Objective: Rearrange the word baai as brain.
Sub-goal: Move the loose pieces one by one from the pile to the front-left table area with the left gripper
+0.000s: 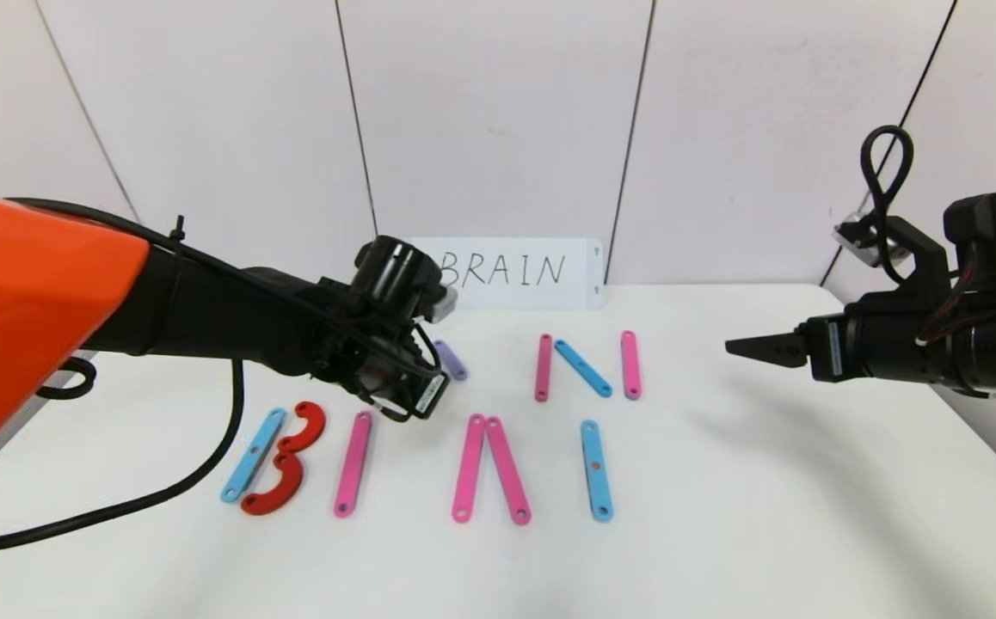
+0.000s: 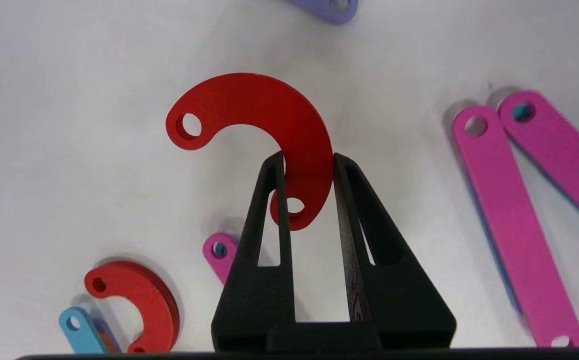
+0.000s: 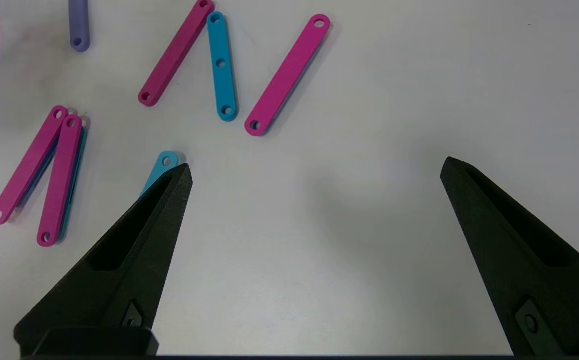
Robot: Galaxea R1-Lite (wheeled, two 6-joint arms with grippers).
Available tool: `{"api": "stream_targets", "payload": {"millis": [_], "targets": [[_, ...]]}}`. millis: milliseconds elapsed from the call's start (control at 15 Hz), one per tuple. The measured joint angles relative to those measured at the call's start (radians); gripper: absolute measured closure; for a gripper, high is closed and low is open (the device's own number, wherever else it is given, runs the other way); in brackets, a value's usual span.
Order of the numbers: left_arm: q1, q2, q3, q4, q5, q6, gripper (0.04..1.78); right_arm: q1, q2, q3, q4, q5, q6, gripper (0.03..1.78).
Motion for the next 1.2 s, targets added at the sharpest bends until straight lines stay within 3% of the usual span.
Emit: {"api": "stream_targets", "payload": {"millis": [200, 533, 1200], "targets": [[0.005, -0.025, 0.051, 0.000, -0.006, 0.025, 1.51, 0.000, 0.001, 0.001, 0.000, 0.000, -0.001, 0.07], [0.032, -0.069, 0.146, 0.000, -0.142, 0.151, 1.51, 0.000, 0.001, 0.002, 0.000, 0.000, -0.001, 0.07], [0.057, -0.062, 0.176, 0.001, -0.157, 0.252, 1.51, 0.000, 0.001, 0.002, 0.000, 0.000, -0.001, 0.07]]}}
